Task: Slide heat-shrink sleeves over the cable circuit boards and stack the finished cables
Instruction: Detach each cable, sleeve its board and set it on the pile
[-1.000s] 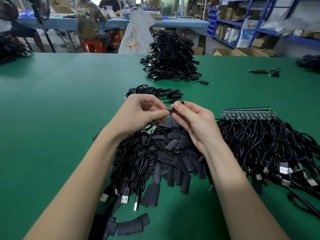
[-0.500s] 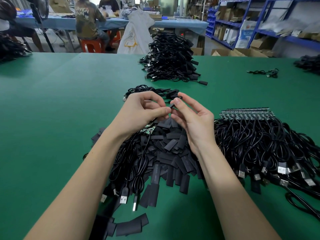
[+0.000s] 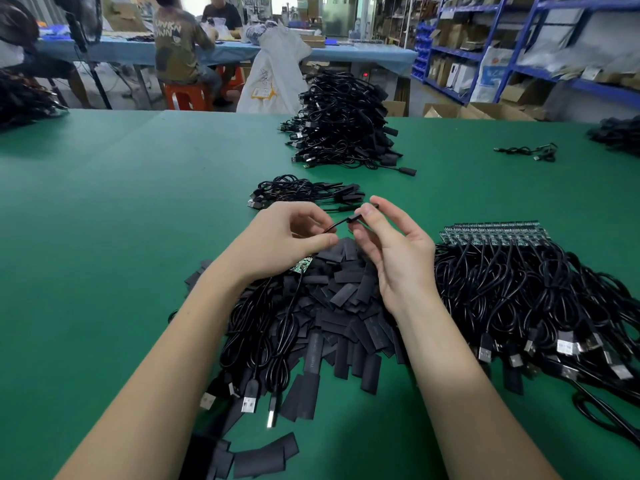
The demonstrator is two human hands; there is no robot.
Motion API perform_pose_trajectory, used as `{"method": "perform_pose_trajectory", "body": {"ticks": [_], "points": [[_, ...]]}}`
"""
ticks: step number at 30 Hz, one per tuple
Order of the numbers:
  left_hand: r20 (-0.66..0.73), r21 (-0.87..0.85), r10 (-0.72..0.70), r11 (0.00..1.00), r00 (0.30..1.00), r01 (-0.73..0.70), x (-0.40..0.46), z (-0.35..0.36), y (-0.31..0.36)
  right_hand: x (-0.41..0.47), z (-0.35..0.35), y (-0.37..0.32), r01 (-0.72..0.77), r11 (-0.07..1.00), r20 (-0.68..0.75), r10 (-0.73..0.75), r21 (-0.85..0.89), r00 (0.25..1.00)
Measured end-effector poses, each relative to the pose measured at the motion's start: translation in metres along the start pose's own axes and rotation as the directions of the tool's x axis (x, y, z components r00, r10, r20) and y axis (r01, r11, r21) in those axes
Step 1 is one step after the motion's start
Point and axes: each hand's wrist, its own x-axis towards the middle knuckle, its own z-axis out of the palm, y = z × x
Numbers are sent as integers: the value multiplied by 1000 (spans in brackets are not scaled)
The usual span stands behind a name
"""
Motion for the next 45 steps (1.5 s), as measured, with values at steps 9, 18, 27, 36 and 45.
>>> {"method": "perform_pose_trajectory", "body": {"ticks": [9,18,27,36,45], "points": [[-150,138,73,989,986,-52,6,2,-6,6,-8,-7,-91,994,-6,91,-66,996],[-284,506,266,857,921,-91,106,-18,-9,7,-10,-7,-142,974,39,151,-176,988],[-10,795,-34,606,999,29,166,14,-63,10,-12,-6,-145,966,80,165,-212,983],[-225,547,72,835,972,65,97,11,-58,9,-12,-5,-139,960,93,165,-242,982],[8,608,-219,776,976,169,27,15,-61,6,-8,5,-77,895,109,138,-439,984]]}}
